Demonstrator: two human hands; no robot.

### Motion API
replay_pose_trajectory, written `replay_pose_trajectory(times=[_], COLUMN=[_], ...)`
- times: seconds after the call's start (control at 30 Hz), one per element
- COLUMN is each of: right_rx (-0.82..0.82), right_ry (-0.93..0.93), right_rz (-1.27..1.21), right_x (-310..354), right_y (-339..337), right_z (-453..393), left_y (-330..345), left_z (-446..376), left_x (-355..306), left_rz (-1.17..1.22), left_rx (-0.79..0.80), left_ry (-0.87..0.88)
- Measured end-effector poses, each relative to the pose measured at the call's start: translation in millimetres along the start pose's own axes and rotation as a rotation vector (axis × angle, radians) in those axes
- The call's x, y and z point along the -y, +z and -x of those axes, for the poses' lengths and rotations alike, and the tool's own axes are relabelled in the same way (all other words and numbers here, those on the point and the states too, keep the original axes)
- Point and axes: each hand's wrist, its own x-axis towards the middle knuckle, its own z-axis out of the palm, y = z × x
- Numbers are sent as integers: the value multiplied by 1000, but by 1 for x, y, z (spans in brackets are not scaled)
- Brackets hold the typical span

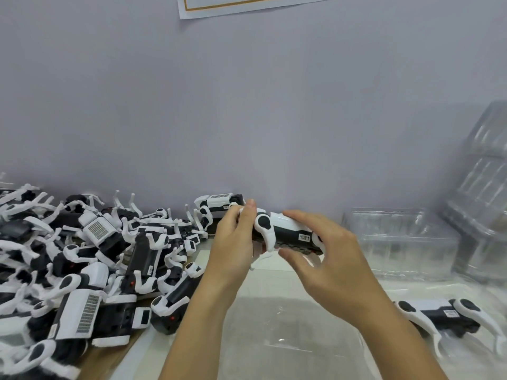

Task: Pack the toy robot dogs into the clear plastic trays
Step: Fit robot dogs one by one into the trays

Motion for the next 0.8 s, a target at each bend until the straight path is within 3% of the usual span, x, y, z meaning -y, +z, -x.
replay_pose_trajectory(times=[0.17, 0.27, 0.4, 0.53, 0.63, 0.8], right_rx=[-96, -195, -253, -214, -208, -195], right_ry=[153, 235, 306, 366, 396, 398], right_rz=[-10, -7, -71, -91, -149, -149], right_x=[-9, -17, -20, -21, -20, -18], right_y=[-1, -2, -2, 4, 7, 8], right_z=[0, 0, 0, 1, 1, 2], left_y=[2, -4, -26, -43, -45, -51], left_z=[0, 1, 17, 41, 47, 36], left_x=[-1, -4, 10, 33, 47, 48], left_rz=[-131, -332, -614, -444, -484, -461], left_rx=[-37, -94, 35, 50, 138, 0], left_ry=[-49, -33, -84, -183, -221, -237])
